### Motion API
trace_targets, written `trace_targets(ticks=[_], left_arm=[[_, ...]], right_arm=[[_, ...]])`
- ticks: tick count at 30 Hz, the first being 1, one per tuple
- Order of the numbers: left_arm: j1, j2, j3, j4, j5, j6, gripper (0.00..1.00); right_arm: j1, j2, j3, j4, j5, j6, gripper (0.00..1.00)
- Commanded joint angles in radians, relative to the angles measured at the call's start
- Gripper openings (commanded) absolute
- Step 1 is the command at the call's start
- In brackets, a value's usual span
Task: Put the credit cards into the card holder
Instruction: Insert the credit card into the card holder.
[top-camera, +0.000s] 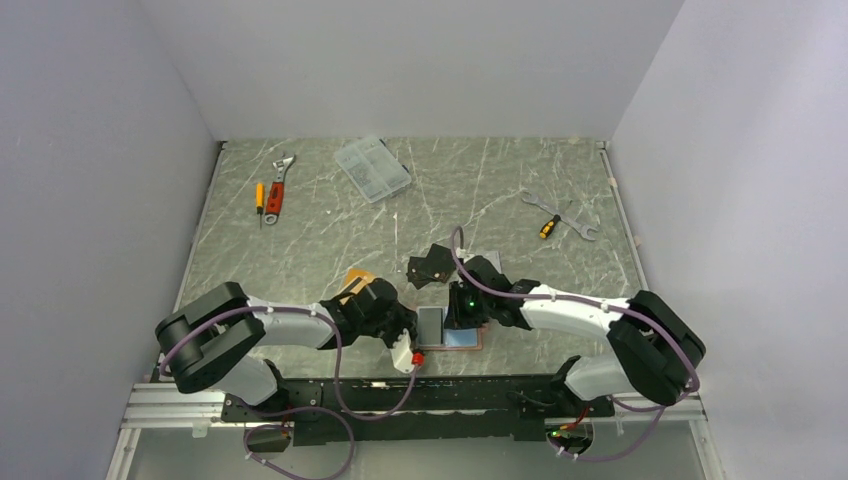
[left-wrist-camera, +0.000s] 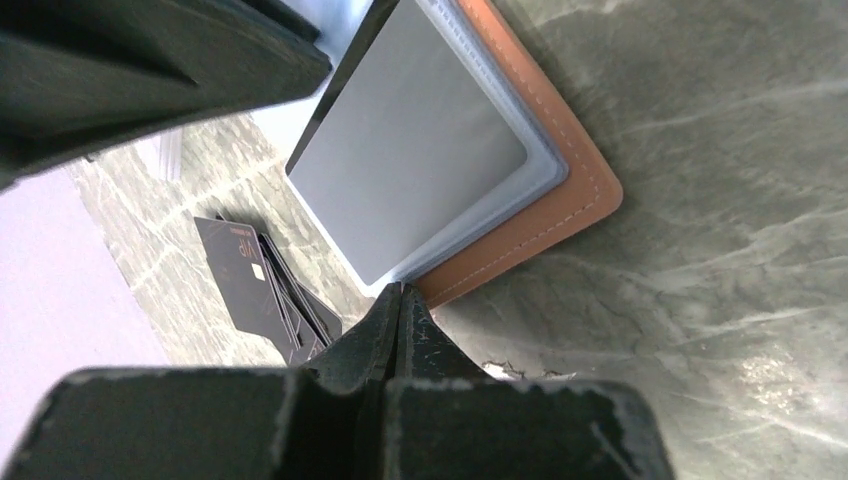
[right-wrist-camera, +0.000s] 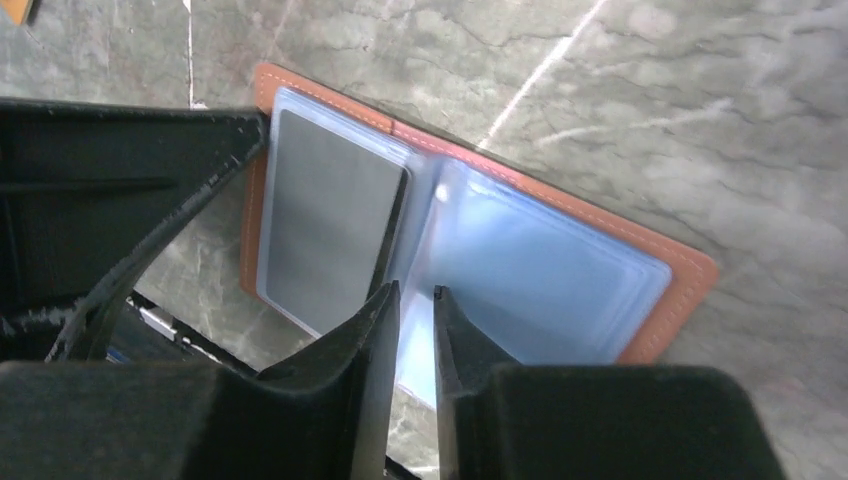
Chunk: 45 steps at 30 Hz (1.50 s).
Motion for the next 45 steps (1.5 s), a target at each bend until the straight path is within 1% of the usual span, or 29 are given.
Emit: trace_targets(ticks=[1, 2, 4, 5, 8, 9, 21, 30, 33, 36, 38, 40, 41, 42, 45], left_arm=[[0.024, -0.04, 0.036, -0.063, -0.021, 0.002, 0.0], [0.028, -0.05, 0.04, -0.074, -0.026, -0.001, 0.0], [0.038, -0.063, 0.065, -0.121, -0.034, -0.017, 0.0], [0.04, -0.07, 0.081, -0.146, -0.033, -0.03, 0.0], [0.039, -0.085, 0.093, -0.165, -0.009, -0.045, 0.0], [0.035, -0.087, 0.085, -0.158, 0.002, -0.043, 0.0], [-0.005, -0.04, 0.024, -0.115, 0.074, 0.035, 0.0], [-0.018, 0.019, 0.067, -0.084, 0.086, 0.008, 0.0], [-0.019, 0.027, 0.078, -0.082, 0.078, 0.004, 0.0], [-0.017, 0.01, 0.085, -0.101, 0.032, 0.001, 0.0], [0.01, -0.013, 0.106, -0.145, -0.008, -0.006, 0.0], [0.043, -0.04, 0.144, -0.209, -0.03, -0.027, 0.01], [0.059, -0.051, 0.172, -0.264, -0.035, -0.043, 0.02], [0.079, -0.057, 0.227, -0.328, -0.038, -0.061, 0.04], [0.122, -0.04, 0.395, -0.52, -0.042, -0.182, 0.08]], right_arm=[[-0.012, -0.084, 0.052, -0.112, 0.065, -0.001, 0.25], [-0.02, -0.094, 0.055, -0.116, 0.071, -0.003, 0.27], [-0.032, -0.091, 0.066, -0.128, 0.075, -0.008, 0.27], [-0.034, -0.089, 0.067, -0.121, 0.071, -0.009, 0.23], [-0.033, -0.075, 0.059, -0.094, 0.052, -0.004, 0.04], [-0.03, -0.066, 0.058, -0.083, 0.043, -0.001, 0.0], [-0.006, -0.003, 0.054, -0.025, -0.03, -0.02, 0.0], [0.006, 0.055, 0.076, 0.01, -0.081, -0.038, 0.0], [0.005, 0.047, 0.093, -0.008, -0.077, -0.049, 0.0], [-0.001, 0.036, 0.119, -0.083, -0.043, -0.064, 0.0], [-0.044, 0.0, 0.124, -0.125, -0.016, -0.074, 0.14], [-0.125, -0.063, 0.119, -0.139, -0.029, -0.088, 0.29], [-0.166, -0.091, 0.122, -0.146, -0.035, -0.098, 0.33], [-0.208, -0.116, 0.131, -0.155, -0.036, -0.108, 0.39], [-0.315, -0.155, 0.166, -0.146, -0.059, -0.129, 0.47]])
